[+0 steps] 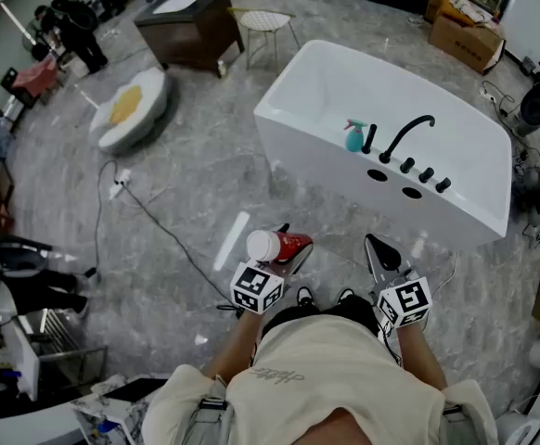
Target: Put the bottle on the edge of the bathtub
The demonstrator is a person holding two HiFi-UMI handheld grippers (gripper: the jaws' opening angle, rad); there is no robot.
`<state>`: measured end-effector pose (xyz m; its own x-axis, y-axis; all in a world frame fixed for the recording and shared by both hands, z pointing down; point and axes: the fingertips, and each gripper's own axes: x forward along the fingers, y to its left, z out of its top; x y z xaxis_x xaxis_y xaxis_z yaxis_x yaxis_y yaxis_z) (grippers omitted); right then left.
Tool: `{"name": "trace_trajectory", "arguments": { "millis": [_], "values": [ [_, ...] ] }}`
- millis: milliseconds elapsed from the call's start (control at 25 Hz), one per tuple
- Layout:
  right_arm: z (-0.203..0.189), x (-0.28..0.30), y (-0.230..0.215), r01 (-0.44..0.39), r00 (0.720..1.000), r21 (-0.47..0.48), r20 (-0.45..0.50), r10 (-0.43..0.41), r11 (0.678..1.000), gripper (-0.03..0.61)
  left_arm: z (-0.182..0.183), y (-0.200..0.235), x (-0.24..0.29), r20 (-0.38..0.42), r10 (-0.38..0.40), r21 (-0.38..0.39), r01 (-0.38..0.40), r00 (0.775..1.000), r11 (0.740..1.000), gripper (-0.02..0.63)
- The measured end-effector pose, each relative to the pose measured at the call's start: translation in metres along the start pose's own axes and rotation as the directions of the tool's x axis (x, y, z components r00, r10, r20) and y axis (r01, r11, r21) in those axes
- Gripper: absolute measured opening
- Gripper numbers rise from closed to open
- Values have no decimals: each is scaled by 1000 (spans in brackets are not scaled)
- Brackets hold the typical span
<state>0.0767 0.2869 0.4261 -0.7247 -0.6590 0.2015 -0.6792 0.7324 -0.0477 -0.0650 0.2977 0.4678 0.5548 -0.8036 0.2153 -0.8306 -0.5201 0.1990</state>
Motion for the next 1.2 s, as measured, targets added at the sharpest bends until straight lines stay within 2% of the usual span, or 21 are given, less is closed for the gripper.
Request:
{"name": "trace_trajectory", "arguments": {
  "millis": [240, 400, 720, 920, 1200],
  "values": [
    [5, 6, -7, 42, 999, -6, 28, -41, 999, 0, 1, -1, 4, 8, -22, 18, 21, 1000, 1000, 301],
    [-4, 2, -7, 39, 999, 3, 1, -39, 999, 0, -4, -4, 3, 9, -29, -7, 29, 1000, 1000, 301],
    [-9, 6, -7, 47, 998, -15, -31, -47, 999, 0, -13, 6, 3, -16, -38, -7, 38, 999, 999, 301],
    [-23, 8, -16, 51, 993, -31, -101, -54, 998, 1, -14, 15, 11, -26, -38, -40, 36, 999, 999, 301],
    [-31, 37, -43, 44, 995, 15, -89, -42, 999, 0, -14, 42, 34, -57, 29, -43, -32, 998, 999, 299]
  ]
}}
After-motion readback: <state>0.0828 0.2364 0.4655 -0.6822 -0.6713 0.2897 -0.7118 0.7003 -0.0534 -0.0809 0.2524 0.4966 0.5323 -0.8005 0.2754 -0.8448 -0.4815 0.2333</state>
